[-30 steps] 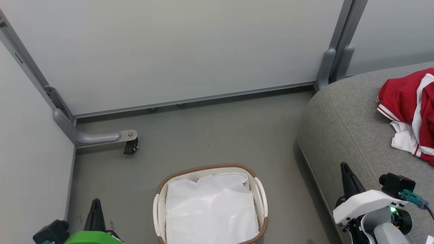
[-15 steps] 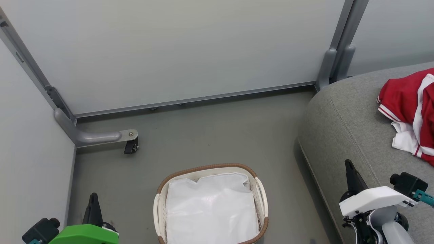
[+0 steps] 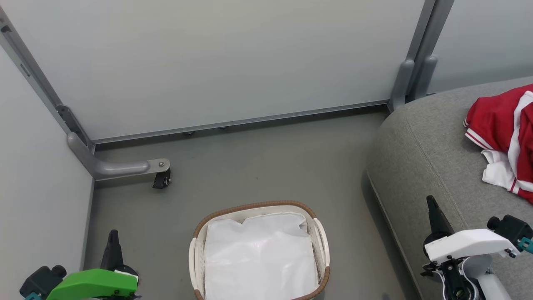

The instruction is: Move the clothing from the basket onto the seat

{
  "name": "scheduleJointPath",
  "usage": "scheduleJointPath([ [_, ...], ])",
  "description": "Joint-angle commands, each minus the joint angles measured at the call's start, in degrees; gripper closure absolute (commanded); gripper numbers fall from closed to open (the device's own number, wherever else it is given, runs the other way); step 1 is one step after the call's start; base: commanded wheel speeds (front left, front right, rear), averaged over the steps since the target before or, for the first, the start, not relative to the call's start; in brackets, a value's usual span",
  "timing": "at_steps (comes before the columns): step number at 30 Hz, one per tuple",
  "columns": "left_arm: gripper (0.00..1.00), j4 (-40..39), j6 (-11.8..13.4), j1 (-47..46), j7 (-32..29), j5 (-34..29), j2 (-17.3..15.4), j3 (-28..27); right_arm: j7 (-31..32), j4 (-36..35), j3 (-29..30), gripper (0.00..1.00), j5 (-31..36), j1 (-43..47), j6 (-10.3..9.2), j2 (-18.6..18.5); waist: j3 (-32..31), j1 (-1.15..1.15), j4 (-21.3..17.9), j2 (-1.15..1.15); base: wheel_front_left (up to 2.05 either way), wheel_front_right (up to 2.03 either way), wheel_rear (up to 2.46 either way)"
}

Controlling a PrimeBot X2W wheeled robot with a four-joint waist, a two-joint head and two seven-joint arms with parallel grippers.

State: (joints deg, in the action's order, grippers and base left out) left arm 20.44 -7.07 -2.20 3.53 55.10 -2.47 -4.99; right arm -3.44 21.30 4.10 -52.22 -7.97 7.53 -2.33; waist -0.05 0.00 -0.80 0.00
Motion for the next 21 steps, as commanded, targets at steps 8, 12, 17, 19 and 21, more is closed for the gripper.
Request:
scheduleJointPath([
  [8,1.00,-1.7,-0.3,-2.1,-1.5,6.1,-0.4,-0.4,1.6,-1.9,0.5,1.00,-6.6,0.0,-0.03,-0.4,0.0,0.00,0.1,0.00,0.00,0.00,0.00],
  [12,1.00,-2.0,-0.3,-2.2,-2.2,8.5,-0.5,-0.5,2.2,-2.3,0.7,1.00,-9.1,0.2,-0.03,-0.5,0.0,0.00,0.1,0.00,0.00,0.00,0.00],
  [17,1.00,-2.5,-0.4,-2.5,-3.0,11.3,-0.5,-0.6,3.0,-2.8,0.9,1.00,-12.2,0.4,-0.04,-0.5,0.1,0.00,0.2,0.00,0.00,0.00,0.00],
  [19,1.00,-2.7,-0.4,-2.6,-3.3,12.4,-0.5,-0.7,3.3,-3.0,0.9,1.00,-13.3,0.4,-0.04,-0.5,0.1,0.00,0.2,0.00,0.00,0.00,0.00],
  [21,1.00,-2.9,-0.4,-2.7,-3.6,13.4,-0.5,-0.7,3.6,-3.2,1.0,1.00,-14.5,0.5,-0.04,-0.5,0.1,0.00,0.2,0.00,0.00,0.00,0.00],
])
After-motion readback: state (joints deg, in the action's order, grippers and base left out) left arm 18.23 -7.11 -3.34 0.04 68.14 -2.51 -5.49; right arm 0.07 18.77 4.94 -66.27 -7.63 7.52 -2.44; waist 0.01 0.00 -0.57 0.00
